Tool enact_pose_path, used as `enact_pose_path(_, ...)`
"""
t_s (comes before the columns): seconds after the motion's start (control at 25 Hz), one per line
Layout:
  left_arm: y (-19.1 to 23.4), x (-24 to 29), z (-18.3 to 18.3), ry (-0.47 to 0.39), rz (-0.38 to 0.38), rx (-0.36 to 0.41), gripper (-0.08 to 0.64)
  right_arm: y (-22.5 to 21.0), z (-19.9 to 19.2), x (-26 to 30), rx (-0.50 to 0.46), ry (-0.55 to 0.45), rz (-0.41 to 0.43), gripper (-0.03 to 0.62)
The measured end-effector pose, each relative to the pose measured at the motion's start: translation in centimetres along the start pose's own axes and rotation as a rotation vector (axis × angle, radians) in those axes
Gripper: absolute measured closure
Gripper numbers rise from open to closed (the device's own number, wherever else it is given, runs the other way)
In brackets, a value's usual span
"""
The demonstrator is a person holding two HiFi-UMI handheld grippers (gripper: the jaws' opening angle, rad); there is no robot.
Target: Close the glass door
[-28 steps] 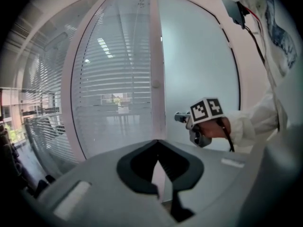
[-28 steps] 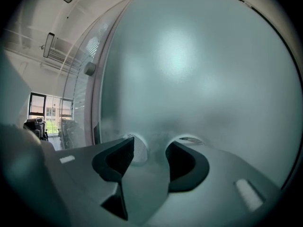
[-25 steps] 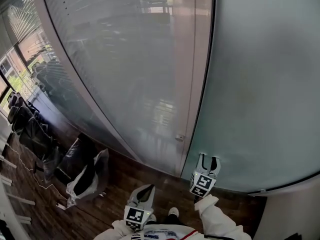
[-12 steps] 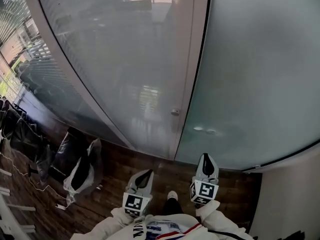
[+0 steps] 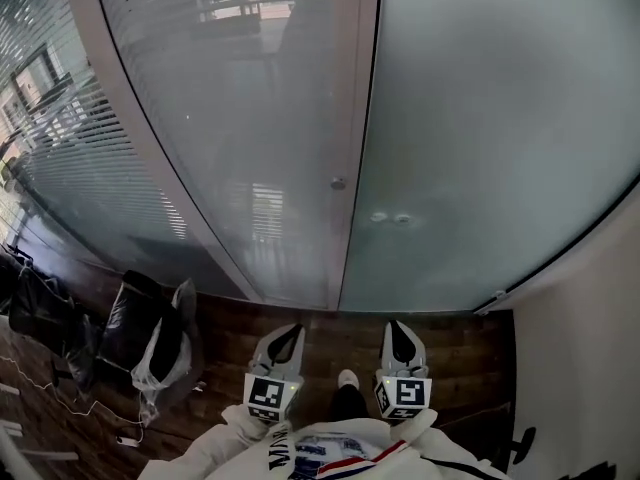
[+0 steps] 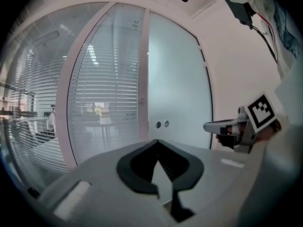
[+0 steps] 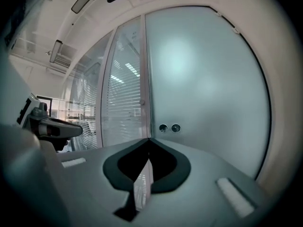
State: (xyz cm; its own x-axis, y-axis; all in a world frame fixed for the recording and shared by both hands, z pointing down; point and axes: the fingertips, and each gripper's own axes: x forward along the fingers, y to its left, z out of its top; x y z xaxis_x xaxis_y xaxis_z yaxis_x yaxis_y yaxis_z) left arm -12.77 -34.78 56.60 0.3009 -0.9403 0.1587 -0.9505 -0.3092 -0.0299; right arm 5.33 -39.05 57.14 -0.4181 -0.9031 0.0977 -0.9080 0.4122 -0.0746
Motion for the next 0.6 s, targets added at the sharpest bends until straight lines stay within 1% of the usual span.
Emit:
enact_pose_path(0.32, -1.9, -5.7, 0.6, -0.041, -0.039, 0.027, 0.558, 2.5, 0.1, -7.0, -0.003, -0.020, -0.046, 0.586)
enact_pose_path(0.6, -3.8, -12.1, -0.1, -0.065, -0.038, 0.040, 0.558, 4.6, -0.6, -13.5, 0.011, -0.022, -0.083, 0.586)
